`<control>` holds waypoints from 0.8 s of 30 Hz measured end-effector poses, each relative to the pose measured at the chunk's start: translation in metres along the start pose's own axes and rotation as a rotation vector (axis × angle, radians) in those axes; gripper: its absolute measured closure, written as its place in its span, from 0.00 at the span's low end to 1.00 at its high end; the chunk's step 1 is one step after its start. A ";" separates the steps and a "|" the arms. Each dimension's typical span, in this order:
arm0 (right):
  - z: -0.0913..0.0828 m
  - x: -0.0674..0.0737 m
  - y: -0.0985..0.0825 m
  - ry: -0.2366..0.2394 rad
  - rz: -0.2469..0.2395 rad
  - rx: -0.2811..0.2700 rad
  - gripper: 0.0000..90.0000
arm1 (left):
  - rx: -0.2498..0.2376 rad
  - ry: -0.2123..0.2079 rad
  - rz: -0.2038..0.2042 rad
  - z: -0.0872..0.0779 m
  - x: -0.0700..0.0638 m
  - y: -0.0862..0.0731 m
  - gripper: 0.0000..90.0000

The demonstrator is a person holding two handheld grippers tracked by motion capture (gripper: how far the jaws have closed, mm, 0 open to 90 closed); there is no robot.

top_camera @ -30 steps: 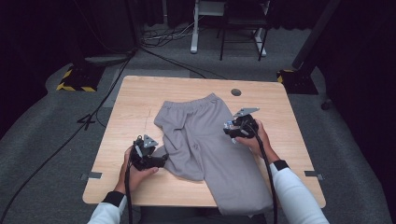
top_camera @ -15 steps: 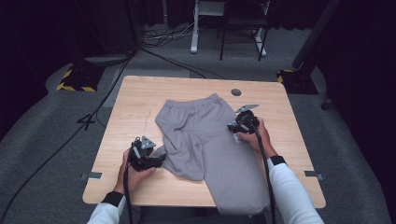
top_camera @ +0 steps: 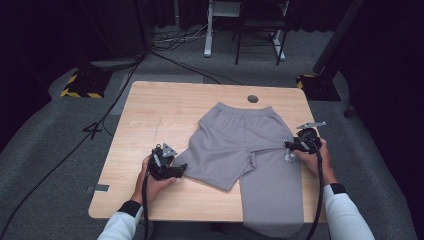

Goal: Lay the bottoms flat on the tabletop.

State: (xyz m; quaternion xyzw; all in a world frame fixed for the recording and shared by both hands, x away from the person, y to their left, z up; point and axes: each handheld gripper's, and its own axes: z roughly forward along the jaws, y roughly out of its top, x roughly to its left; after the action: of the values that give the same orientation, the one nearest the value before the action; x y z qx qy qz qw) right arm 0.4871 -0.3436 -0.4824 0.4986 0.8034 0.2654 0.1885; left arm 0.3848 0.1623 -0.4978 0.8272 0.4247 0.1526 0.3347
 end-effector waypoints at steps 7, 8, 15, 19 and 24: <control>-0.012 0.009 0.000 -0.065 -0.073 0.009 0.46 | 0.012 0.006 0.020 -0.007 -0.002 -0.005 0.32; -0.016 0.016 0.003 -0.033 -0.086 -0.024 0.46 | 0.014 0.007 0.015 -0.008 -0.001 -0.005 0.32; -0.044 0.101 0.024 0.208 -0.298 -0.172 0.44 | 0.015 0.027 0.018 -0.024 0.001 -0.016 0.30; -0.048 0.174 0.025 0.359 -0.472 -0.173 0.44 | 0.007 0.012 0.019 -0.036 0.002 -0.027 0.27; -0.040 0.251 0.020 0.519 -0.651 -0.124 0.46 | 0.015 -0.032 0.017 -0.042 0.006 -0.043 0.21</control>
State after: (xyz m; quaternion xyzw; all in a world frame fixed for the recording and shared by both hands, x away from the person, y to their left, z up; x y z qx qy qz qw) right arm 0.3703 -0.1201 -0.4483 0.1230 0.9224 0.3565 0.0837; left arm 0.3399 0.2028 -0.4973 0.8356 0.4135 0.1392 0.3338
